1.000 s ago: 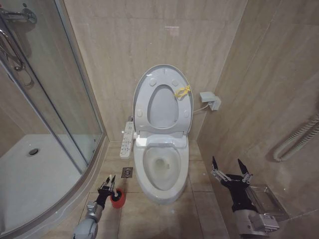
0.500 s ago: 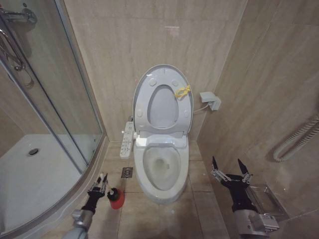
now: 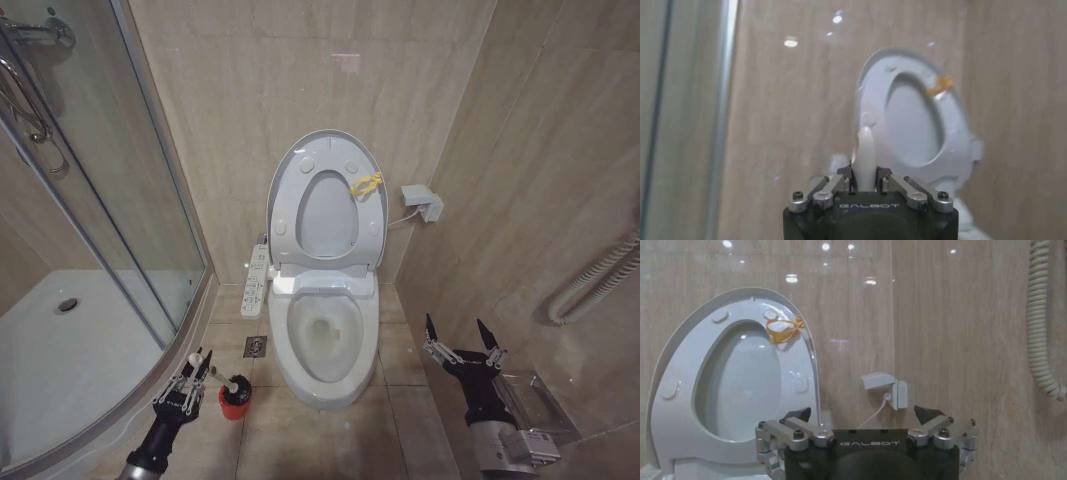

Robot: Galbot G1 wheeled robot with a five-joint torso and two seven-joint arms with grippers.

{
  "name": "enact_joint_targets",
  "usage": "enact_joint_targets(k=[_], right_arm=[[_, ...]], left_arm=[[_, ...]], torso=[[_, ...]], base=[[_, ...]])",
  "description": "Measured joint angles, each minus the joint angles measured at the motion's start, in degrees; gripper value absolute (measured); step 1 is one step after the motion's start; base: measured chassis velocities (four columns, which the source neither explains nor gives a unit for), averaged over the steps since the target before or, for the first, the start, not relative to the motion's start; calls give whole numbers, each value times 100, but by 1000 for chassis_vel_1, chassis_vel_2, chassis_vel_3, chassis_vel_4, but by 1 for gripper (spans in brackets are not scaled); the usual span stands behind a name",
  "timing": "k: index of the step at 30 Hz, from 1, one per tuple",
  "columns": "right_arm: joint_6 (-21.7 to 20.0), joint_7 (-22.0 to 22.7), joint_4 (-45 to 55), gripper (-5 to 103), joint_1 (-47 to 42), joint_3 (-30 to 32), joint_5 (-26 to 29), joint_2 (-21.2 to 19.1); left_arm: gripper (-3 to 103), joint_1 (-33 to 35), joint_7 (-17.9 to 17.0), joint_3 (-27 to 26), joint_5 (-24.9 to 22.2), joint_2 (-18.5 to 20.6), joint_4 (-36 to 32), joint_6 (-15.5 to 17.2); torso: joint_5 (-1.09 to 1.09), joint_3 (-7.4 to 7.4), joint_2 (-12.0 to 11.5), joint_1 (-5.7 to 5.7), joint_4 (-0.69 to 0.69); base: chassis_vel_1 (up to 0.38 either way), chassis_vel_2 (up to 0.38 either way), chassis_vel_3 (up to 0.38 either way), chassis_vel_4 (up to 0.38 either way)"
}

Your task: Open the toilet lid, clean the toilet bowl with a toilet brush, close the toilet lid, and flush.

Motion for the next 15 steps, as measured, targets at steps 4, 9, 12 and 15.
enact_joint_targets(k=[4,9,12,15], right_arm=[[0,0,0,100,0,0,0,0],[0,0,0,100,0,0,0,0],[0,0,0,100,0,0,0,0],[0,0,0,100,0,0,0,0]], left_arm=[[22,205,298,-85,-129,62,-375,139],[22,270,614,-35,-400,230,-778,471],[22,218,792,91,-712,415,-1174,883],[22,111,965,119,-1038,618,-1407,1125]], torso=[[0,0,0,0,1],[0,0,0,0,0],[-1,1,0,0,0],[0,1,-1,0,1]], base=[[0,0,0,0],[0,0,0,0],[0,0,0,0],[0,0,0,0]])
